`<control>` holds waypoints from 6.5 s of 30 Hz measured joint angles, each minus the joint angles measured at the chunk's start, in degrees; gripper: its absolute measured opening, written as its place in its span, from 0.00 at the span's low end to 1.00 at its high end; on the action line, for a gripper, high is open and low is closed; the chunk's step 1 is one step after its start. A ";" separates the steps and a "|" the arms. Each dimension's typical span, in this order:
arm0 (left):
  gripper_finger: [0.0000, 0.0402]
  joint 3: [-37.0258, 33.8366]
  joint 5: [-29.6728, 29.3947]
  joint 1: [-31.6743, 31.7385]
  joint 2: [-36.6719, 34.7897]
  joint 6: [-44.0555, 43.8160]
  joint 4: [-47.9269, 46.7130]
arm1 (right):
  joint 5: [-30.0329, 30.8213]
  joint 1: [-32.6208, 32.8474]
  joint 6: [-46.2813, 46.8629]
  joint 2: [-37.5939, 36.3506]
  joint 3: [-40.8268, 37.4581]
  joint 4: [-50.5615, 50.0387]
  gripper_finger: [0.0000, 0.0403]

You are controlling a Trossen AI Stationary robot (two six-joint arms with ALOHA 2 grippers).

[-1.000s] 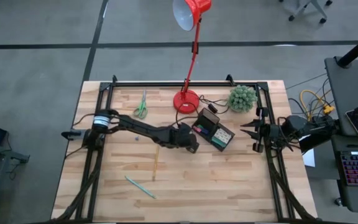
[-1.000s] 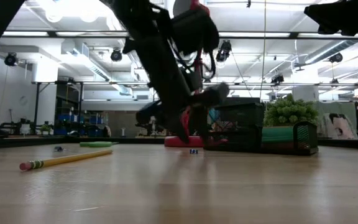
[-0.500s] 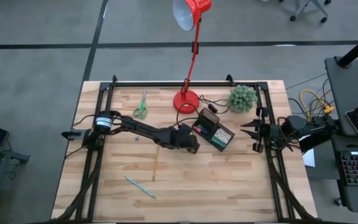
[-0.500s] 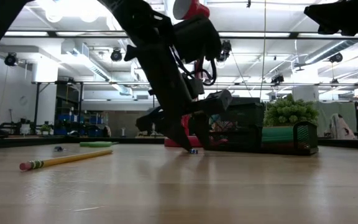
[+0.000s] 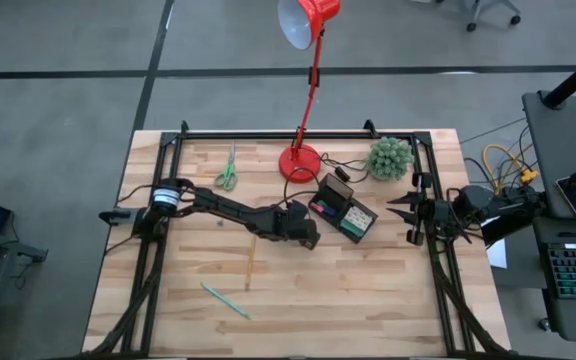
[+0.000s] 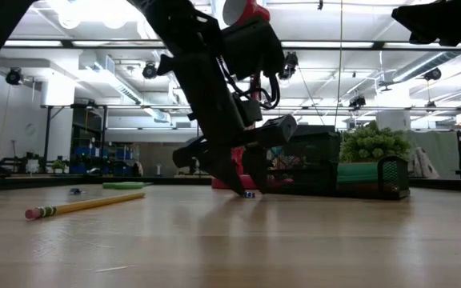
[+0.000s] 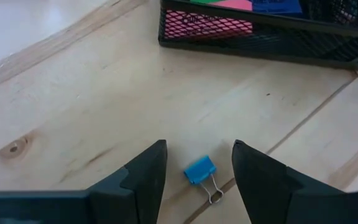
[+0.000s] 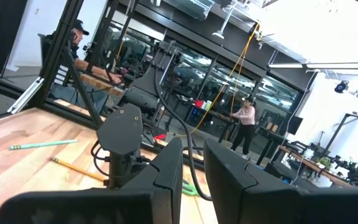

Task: Pick and place office supplies into organizer
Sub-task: Put the right binder clip into the desk organizer

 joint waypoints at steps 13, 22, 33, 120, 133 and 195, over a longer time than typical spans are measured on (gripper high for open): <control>0.41 -0.04 -0.02 -0.56 0.00 0.17 -0.21 | 0.00 0.00 0.00 0.00 0.00 0.02 0.14; 0.29 -0.11 -0.07 -0.23 0.00 1.83 -0.93 | 0.00 0.00 0.00 0.00 0.00 0.02 0.14; 0.14 -0.11 0.00 0.03 0.00 6.35 -1.00 | 0.00 0.00 -0.02 0.00 0.00 0.02 0.14; 0.40 7.58 15.08 4.17 -3.78 105.59 -16.32 | 0.00 -0.02 -0.46 0.02 0.04 -0.04 0.14; 0.40 7.60 13.51 4.32 0.31 114.12 -14.97 | 0.00 -0.02 -0.01 0.00 0.02 -0.07 0.14; 0.16 11.63 24.52 6.72 6.93 110.81 -16.83 | 0.00 -0.02 0.87 0.00 0.02 -0.04 0.14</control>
